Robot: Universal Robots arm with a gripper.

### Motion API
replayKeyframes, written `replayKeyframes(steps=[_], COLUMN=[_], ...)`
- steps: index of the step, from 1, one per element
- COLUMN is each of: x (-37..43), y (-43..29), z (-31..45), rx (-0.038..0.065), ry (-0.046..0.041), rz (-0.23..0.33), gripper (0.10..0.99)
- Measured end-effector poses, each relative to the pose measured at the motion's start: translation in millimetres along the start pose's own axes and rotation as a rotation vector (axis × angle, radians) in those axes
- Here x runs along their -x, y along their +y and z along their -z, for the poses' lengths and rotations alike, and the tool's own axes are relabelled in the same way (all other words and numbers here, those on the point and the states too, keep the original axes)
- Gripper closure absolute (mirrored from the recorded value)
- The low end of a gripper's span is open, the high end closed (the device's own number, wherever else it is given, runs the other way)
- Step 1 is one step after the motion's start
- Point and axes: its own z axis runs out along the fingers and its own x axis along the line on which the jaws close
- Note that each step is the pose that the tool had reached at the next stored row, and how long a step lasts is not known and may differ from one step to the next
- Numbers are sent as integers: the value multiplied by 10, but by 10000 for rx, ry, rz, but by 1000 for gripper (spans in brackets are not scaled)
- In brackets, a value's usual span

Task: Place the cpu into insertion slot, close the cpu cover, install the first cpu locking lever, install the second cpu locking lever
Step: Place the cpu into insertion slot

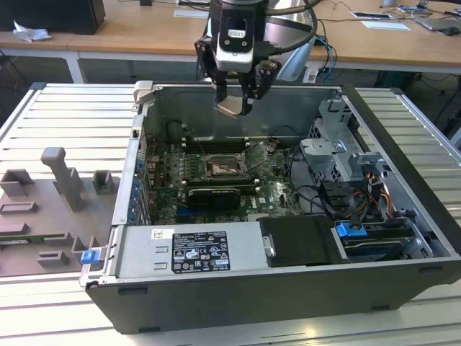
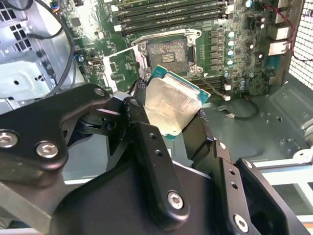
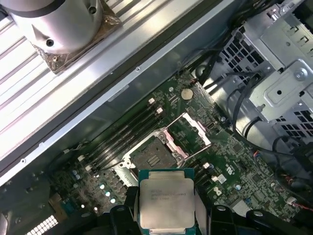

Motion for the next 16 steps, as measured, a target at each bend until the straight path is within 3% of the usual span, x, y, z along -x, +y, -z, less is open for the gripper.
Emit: replayKeyframes(steps=[2, 10, 16], x=[1, 1, 2], y=[-3, -7, -8], z=[-39, -82, -93], rx=[-1, -2, 10], ry=[-2, -11, -63], rz=[-2, -85, -678], gripper=[545, 545, 545])
